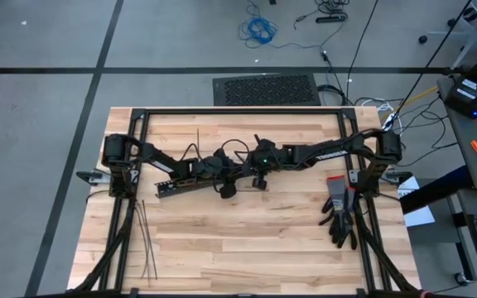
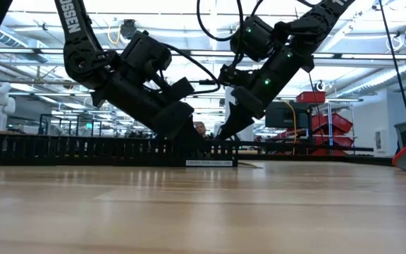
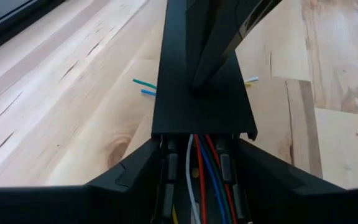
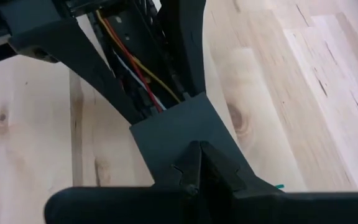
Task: Ziptie cables
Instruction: Close the black cable duct
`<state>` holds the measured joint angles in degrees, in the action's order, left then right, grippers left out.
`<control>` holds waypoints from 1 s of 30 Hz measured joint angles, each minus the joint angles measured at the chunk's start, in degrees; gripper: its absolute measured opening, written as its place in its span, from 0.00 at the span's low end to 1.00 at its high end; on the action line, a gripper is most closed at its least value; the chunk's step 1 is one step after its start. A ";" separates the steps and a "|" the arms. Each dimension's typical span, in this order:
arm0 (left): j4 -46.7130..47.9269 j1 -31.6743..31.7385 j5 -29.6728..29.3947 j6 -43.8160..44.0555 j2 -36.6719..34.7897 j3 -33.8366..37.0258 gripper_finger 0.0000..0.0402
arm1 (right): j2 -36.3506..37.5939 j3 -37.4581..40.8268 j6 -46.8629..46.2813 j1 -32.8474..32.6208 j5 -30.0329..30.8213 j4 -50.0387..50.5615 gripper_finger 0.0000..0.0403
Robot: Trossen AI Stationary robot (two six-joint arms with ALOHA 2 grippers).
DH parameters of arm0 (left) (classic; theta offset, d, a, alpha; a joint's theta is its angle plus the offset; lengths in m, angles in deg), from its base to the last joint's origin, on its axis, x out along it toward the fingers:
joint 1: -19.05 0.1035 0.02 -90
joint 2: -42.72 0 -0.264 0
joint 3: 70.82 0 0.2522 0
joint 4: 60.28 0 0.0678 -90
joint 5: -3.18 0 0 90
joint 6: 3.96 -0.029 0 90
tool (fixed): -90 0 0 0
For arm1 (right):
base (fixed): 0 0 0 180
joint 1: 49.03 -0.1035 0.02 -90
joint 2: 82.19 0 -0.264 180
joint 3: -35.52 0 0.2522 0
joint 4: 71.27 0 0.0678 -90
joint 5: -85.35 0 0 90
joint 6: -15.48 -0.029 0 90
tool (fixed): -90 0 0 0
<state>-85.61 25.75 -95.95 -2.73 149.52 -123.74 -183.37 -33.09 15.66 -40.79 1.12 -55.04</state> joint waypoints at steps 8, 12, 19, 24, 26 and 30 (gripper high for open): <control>0.10 -0.04 0.05 -0.03 0.00 0.00 0.47 | -0.41 0.00 -0.17 0.07 -0.11 -0.84 0.00; 0.03 -0.26 1.34 -0.35 -0.02 0.00 0.49 | -0.44 0.00 -0.20 0.07 -0.13 -0.80 0.00; 0.83 -0.35 3.88 -1.46 -0.02 0.00 0.70 | -0.47 0.00 -0.20 0.05 -0.20 -0.99 0.00; 1.22 -0.46 3.53 -0.03 -1.19 0.00 0.79 | -0.51 0.00 -0.20 0.03 -0.34 -1.04 0.00; 1.96 -0.46 3.45 -0.07 -3.08 0.00 0.80 | -0.88 0.00 -0.20 0.03 -0.33 -1.15 0.00; 9.67 -0.46 2.81 -0.18 -9.02 -0.07 0.80 | -1.74 -0.02 -0.20 0.26 -0.33 -1.31 0.00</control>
<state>-75.94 25.29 -93.14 -2.91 140.50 -123.81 -185.11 -33.10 15.47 -40.53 0.79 -56.35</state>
